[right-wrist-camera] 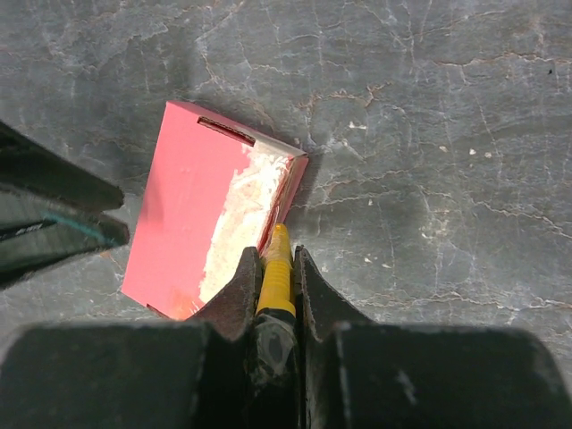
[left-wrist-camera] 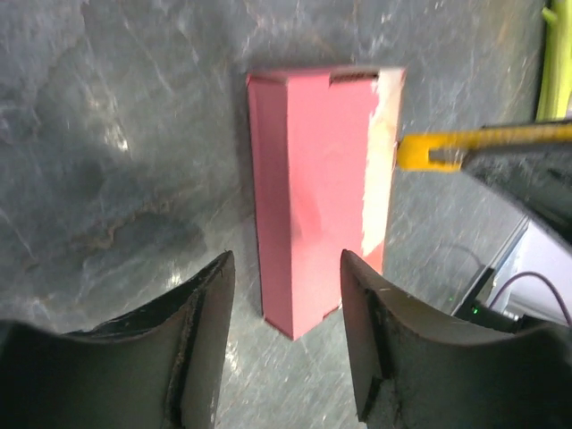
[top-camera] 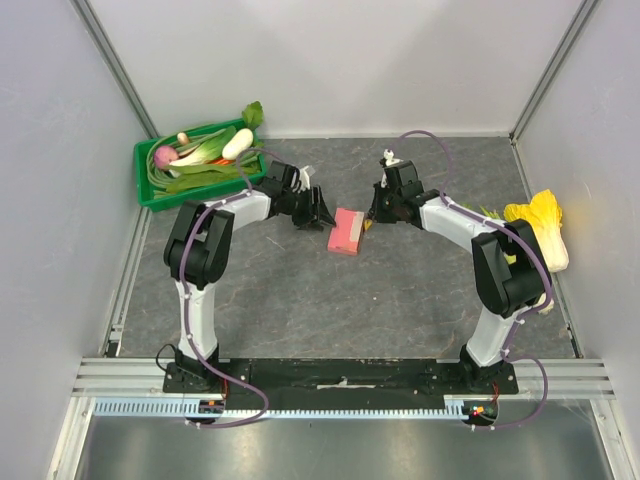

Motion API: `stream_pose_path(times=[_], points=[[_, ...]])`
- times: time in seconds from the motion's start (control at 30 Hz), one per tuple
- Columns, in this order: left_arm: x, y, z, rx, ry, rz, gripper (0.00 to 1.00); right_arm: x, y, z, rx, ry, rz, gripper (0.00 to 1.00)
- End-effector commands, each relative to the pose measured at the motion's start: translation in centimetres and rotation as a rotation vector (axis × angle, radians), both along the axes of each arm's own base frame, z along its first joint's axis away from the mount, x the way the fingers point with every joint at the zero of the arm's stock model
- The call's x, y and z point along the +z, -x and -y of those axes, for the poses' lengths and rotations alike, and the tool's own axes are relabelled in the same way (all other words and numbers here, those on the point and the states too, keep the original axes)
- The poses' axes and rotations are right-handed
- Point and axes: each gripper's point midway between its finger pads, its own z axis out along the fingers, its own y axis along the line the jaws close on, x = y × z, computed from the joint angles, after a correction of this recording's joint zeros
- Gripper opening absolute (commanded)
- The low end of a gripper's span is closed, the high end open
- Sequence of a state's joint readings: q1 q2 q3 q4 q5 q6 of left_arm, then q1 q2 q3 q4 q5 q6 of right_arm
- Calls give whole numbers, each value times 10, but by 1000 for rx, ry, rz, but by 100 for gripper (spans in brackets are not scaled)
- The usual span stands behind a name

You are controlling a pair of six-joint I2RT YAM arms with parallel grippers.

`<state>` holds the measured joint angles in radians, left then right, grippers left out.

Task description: Unpack the express box

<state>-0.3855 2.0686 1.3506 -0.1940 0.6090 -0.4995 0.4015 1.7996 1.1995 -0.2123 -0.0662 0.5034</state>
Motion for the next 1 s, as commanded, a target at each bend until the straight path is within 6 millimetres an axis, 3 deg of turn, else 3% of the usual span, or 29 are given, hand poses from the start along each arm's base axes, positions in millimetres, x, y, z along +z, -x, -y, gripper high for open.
stream_pose_path(times=[0.0, 0.2, 0.37, 0.47, 0.63, 0.97], points=[[5, -28, 11, 51, 18, 13, 49, 19, -8, -11, -4, -78, 46, 0], [-7, -20, 15, -5, 44, -36, 39, 21, -10, -17, -10, -126, 41, 0], [-17, -18, 4, 15, 28, -75, 24, 23, -9, -27, -9, -184, 24, 0], [-22, -19, -4, 33, 38, -101, 20, 27, -8, -31, -7, -222, 21, 0], [-15, -13, -9, 14, 148, -121, 20, 44, -4, -36, -6, -273, 38, 0], [-26, -5, -25, 52, 174, -176, 21, 62, 0, -46, 8, -352, 53, 0]])
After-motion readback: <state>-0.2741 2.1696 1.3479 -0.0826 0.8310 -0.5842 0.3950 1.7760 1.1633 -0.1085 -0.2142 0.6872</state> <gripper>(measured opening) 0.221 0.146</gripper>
